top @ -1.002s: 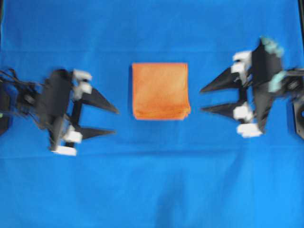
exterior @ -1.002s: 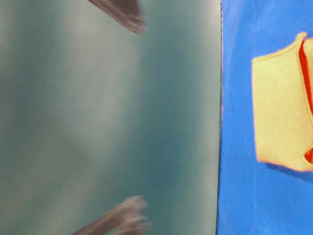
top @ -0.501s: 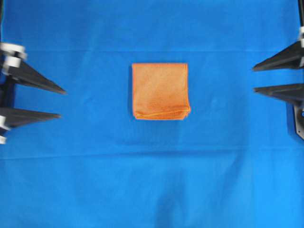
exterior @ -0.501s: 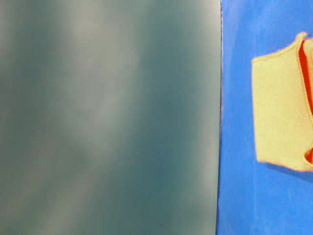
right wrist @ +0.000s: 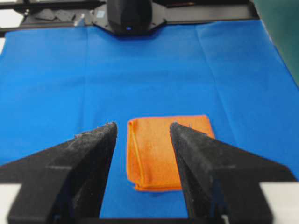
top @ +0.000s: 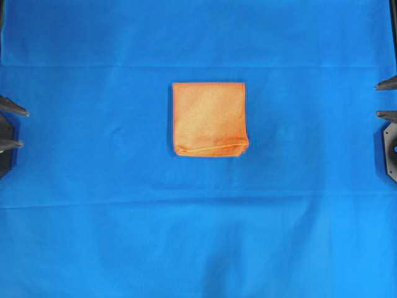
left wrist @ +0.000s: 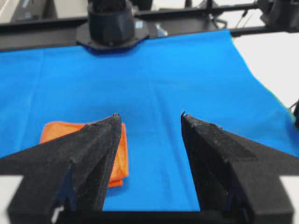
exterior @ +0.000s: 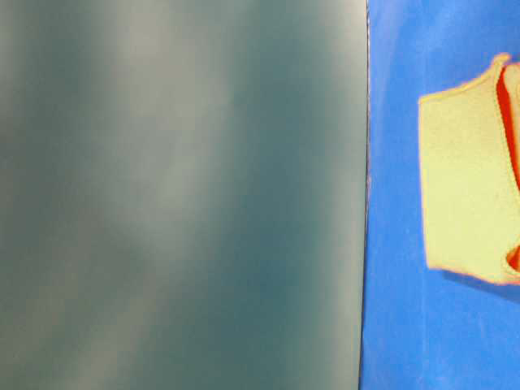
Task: Fold a vertical towel.
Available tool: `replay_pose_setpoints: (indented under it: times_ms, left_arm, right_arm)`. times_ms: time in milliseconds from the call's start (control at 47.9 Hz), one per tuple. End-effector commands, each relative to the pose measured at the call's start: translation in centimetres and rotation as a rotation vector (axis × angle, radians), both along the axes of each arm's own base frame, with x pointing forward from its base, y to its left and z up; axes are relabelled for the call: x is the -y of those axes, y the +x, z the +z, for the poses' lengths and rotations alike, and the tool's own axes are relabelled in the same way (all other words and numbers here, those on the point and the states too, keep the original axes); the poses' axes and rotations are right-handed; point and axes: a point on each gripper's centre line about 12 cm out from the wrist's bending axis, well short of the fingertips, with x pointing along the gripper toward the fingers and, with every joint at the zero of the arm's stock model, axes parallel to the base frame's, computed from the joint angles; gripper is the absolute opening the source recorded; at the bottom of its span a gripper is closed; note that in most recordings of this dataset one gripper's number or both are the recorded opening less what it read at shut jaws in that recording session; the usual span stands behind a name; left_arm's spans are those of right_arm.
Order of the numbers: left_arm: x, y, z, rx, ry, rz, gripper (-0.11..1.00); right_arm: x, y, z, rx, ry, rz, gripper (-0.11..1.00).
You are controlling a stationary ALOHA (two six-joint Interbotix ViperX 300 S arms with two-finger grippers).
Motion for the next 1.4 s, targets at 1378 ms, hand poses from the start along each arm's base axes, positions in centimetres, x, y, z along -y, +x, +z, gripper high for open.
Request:
replay_pose_setpoints:
  times_ms: [1378]
  left_arm:
    - [-1.7,-1.7,-6.1,-0.075,-0.013,0.124,0.52]
  right_arm:
    - [0.5,0.1,-4.9,-0.058,0.068,-0.050,0.55]
